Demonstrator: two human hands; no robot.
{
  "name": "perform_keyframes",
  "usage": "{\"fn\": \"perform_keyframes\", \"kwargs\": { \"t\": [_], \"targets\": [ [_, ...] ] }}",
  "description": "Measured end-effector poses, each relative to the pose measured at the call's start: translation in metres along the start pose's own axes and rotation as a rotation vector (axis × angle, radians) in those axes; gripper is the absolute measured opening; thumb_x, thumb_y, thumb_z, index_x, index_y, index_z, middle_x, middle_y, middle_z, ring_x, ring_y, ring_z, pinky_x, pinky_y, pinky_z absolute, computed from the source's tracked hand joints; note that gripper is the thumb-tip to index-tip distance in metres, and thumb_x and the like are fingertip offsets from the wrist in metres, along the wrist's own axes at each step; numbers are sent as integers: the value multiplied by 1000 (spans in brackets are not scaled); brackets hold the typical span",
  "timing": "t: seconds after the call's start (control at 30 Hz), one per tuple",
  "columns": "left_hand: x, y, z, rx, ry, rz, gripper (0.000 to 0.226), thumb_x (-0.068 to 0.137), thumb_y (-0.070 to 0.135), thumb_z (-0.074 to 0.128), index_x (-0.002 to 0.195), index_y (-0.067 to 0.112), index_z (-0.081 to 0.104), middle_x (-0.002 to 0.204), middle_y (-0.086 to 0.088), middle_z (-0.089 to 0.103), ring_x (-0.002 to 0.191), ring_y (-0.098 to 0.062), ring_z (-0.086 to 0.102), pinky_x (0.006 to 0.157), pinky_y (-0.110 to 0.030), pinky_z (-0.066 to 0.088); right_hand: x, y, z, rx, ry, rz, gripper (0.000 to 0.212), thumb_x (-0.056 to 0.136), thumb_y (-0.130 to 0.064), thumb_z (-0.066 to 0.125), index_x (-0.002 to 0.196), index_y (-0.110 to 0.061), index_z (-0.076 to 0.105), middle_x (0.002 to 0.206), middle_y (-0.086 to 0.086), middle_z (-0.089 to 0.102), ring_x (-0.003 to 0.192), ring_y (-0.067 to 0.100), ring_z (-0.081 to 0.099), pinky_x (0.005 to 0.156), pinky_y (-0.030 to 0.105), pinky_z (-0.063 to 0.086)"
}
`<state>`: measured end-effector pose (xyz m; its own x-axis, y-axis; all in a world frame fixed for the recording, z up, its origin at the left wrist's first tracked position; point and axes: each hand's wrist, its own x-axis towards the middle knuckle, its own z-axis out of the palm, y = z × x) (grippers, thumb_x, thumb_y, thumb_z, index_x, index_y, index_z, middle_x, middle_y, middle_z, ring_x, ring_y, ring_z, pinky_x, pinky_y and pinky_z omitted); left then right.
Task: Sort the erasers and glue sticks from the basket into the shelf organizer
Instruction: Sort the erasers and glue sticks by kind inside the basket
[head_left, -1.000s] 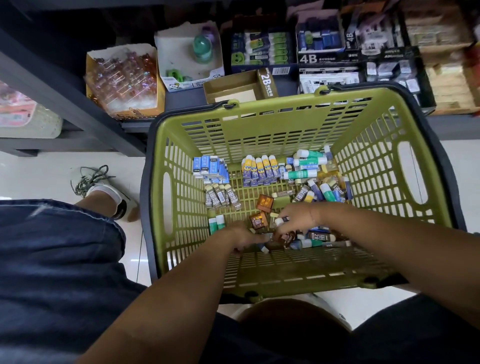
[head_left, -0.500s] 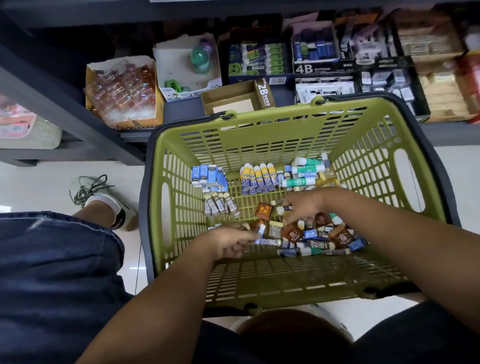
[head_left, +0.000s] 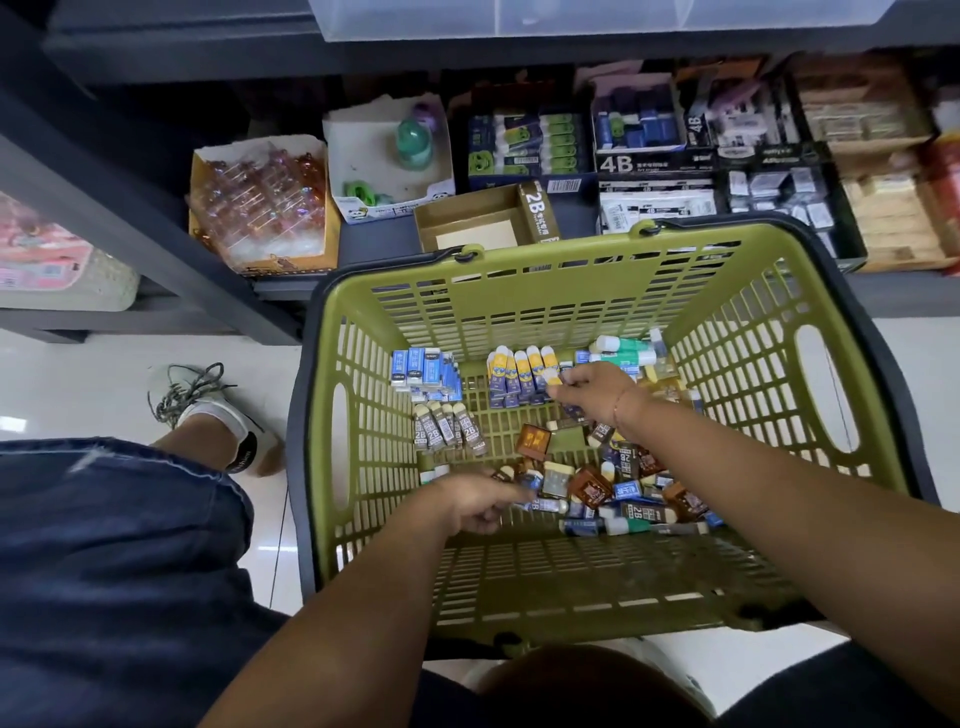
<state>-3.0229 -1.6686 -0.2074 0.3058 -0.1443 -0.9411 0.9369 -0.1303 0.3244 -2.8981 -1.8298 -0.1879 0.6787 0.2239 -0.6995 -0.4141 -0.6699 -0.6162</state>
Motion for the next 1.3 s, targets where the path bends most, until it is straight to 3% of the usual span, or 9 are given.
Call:
{"fn": "perform_keyframes", "kwargs": {
  "t": [0.2, 0.47, 0.67, 0.83, 0.93, 1.07, 1.13, 1.23, 1.3],
  "targets": [
    [5, 9, -6, -276, 124, 85, 76, 78, 21, 79, 140, 4, 40, 54, 7, 48, 45, -5, 44, 51, -19, 48, 16, -13, 16, 134, 264, -3, 29, 83, -22, 73, 106, -6, 65, 108, 9, 68, 101, 25, 64, 80, 27, 46],
    [-1, 20, -4, -487, 146, 156, 86, 76, 17, 81, 144, 8, 29, 61, 3, 55, 52, -7, 41, 49, -22, 45, 26, -17, 27, 130, 253, -6, 20, 84, -16, 71, 101, -8, 66, 97, 6, 69, 85, 17, 61, 78, 25, 47],
    [-9, 24, -1, -517, 193, 160, 90, 77, 17, 80, 147, 10, 24, 63, 2, 55, 55, -7, 44, 51, -22, 44, 25, -18, 27, 145, 248, -36, 16, 80, -16, 76, 76, -15, 60, 83, 3, 66, 82, 20, 64, 74, 29, 51],
    [-15, 26, -5, -598, 248, 178, 83, 78, 16, 79, 144, 6, 29, 56, 4, 55, 44, -5, 44, 49, -21, 44, 16, -25, 39, 94, 295, -144, 20, 85, -25, 71, 72, -17, 58, 74, -1, 61, 77, 18, 60, 72, 28, 48],
    [-17, 25, -8, -626, 281, 180, 82, 79, 15, 78, 146, 6, 30, 60, 4, 54, 44, -5, 42, 47, -19, 44, 1, -29, 49, 64, 93, -163, 20, 87, -32, 68, 80, -14, 65, 75, -3, 63, 79, 20, 63, 74, 32, 52],
    [-22, 24, -7, -597, 270, 165, 82, 82, 10, 74, 147, 8, 25, 72, -2, 54, 55, -8, 43, 49, -19, 46, -16, -24, 57, 73, -172, -20, 17, 89, -25, 66, 78, -12, 64, 58, -4, 59, 40, 1, 50, 40, 13, 38],
    [-24, 23, -6, -565, 250, 142, 65, 82, 9, 74, 137, 10, 39, 79, -4, 56, 61, -10, 48, 55, -22, 49, -16, -18, 59, 130, -169, 63, 17, 89, -22, 67, 77, -13, 59, 50, -4, 56, 32, -1, 44, 36, 13, 34],
    [-27, 20, -6, -630, 229, 115, 15, 89, 3, 63, 103, 2, 58, 93, -10, 58, 76, -15, 56, 73, -27, 55, -12, -12, 59, 126, -127, 138, 25, 92, -26, 63, 110, -9, 57, 62, 2, 56, 35, 2, 46, 37, 15, 36],
    [-29, 17, -9, -782, 287, 114, 7, 93, -3, 54, 100, -2, 56, 102, -17, 61, 88, -21, 63, 84, -31, 55, -13, -10, 60, 102, -139, 164, 44, 94, -26, 60, 130, -5, 49, 72, 5, 59, 42, 3, 50, 36, 14, 38]
  ]
}}
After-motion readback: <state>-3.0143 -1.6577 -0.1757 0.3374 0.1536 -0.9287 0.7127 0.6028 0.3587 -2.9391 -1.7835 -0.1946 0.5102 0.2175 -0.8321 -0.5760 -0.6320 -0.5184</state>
